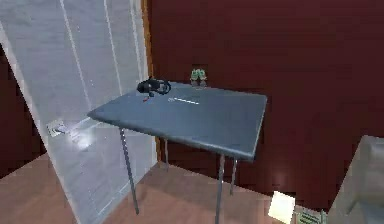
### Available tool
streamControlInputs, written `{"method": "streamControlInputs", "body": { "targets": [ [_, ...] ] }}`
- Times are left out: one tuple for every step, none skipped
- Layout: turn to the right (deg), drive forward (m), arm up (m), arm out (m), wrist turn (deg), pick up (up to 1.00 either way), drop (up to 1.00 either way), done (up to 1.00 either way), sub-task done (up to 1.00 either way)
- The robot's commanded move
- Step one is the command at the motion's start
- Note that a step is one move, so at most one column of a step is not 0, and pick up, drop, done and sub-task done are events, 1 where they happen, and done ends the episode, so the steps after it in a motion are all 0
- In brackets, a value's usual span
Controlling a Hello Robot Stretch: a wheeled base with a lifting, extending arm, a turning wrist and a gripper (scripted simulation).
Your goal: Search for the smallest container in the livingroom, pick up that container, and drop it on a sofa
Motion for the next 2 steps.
{"method": "streamControlInputs", "body": {
  "targets": [
    [-45.0,0.0,0.0,0.0,0.0,0.0,0.0,0.0,0.0],
    [-42.0,0.0,0.0,0.0,0.0,0.0,0.0,0.0,0.0]
  ]
}}
